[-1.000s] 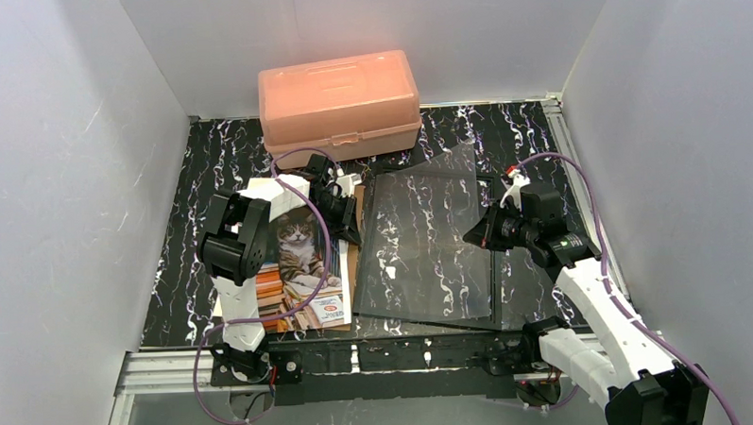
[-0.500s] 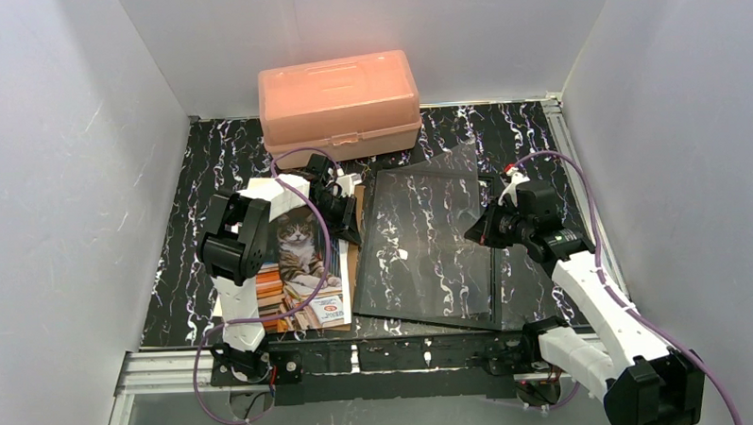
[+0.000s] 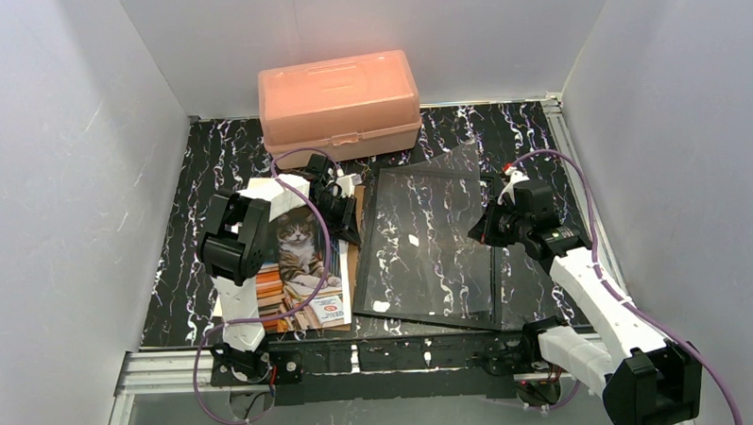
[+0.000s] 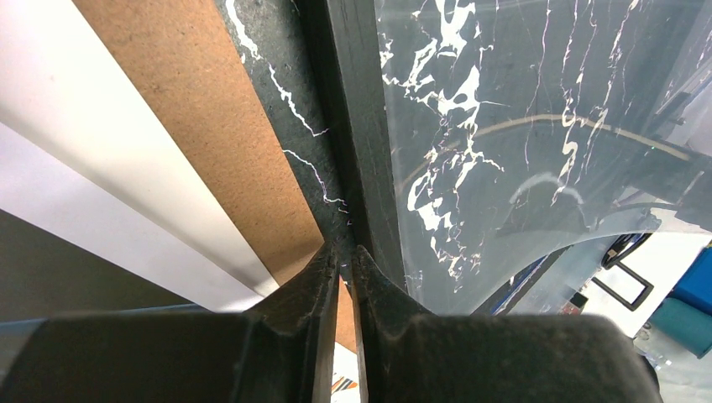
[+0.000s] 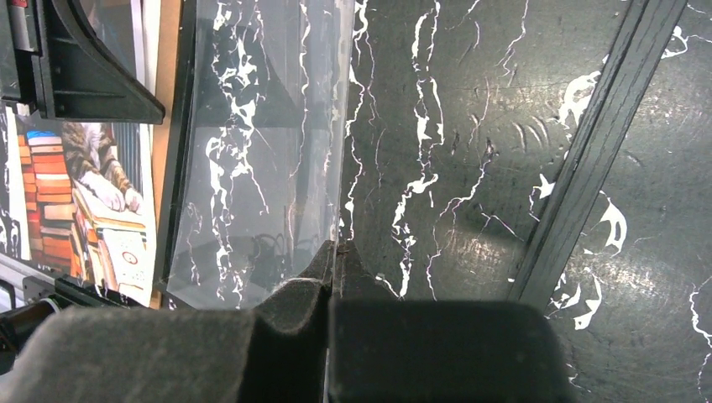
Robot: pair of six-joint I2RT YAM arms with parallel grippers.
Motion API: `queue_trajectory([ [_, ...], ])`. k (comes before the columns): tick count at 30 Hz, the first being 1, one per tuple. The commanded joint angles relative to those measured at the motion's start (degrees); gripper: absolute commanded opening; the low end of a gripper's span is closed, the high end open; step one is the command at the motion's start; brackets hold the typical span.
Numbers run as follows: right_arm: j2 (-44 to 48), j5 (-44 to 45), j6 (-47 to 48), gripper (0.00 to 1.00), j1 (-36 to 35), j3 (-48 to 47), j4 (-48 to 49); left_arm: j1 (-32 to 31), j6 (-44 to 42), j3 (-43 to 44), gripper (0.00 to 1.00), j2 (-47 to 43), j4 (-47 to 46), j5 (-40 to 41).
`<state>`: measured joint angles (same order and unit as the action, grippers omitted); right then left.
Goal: Put the photo into the frame
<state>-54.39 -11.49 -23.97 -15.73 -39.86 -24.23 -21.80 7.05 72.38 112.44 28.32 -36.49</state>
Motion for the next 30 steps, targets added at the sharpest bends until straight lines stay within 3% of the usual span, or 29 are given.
queue_trajectory([
  [1, 0.8, 1.5, 0.4, 0.01, 0.2, 0.7, 2.1, 0.3, -0.7, 1.2, 0.1, -0.2, 1.3, -1.6],
  [30, 1.7, 1.1, -4.3, 0.01, 0.2, 5.6, 9.1, 0.3, -0.8, 1.5, 0.08, 0.5, 1.2, -2.1],
])
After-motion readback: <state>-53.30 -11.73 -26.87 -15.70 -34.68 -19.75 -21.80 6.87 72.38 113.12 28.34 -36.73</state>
